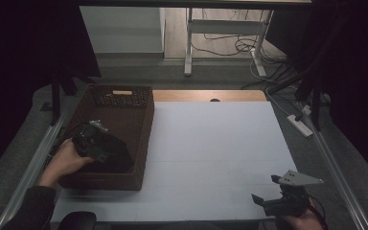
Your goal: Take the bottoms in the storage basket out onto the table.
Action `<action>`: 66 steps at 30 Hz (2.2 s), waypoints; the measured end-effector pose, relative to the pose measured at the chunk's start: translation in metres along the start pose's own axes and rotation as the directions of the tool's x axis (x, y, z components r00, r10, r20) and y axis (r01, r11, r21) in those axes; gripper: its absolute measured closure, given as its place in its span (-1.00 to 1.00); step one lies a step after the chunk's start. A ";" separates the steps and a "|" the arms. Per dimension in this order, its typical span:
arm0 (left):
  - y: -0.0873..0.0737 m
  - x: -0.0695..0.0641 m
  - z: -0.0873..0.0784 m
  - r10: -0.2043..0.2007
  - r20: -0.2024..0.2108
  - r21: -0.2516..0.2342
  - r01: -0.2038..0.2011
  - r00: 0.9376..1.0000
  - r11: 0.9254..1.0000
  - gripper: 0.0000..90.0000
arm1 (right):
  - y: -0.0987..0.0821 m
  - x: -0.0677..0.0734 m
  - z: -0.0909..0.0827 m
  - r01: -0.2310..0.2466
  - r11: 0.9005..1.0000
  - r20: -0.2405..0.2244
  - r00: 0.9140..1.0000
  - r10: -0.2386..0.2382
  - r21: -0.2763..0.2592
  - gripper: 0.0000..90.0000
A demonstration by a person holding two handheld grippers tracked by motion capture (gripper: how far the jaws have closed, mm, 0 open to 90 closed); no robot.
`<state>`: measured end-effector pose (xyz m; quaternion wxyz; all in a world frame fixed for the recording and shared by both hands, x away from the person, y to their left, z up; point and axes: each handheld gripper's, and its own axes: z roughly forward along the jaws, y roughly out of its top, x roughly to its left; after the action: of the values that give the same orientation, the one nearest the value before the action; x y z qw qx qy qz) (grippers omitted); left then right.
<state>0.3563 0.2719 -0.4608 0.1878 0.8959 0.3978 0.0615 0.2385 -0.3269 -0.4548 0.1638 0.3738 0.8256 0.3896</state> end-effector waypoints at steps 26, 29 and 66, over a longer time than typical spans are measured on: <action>-0.011 0.035 0.054 -0.169 -0.065 0.307 0.181 0.983 0.934 -1.00 | 0.000 0.001 0.000 0.008 1.000 -0.003 1.000 -0.008 0.003 -0.98; -0.010 0.033 0.053 -0.173 -0.059 0.314 0.183 0.983 0.932 -0.95 | 0.000 0.001 0.000 0.012 1.000 -0.003 1.000 -0.012 0.006 -0.98; -0.001 0.022 0.016 -0.155 -0.073 0.159 0.165 0.985 0.973 0.90 | 0.000 0.001 0.001 0.014 1.000 -0.006 1.000 -0.014 0.013 -0.97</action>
<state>0.3740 0.2842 -0.4767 0.1056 0.8711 0.4779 0.0399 0.2386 -0.3253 -0.4551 0.1616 0.3681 0.8311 0.3841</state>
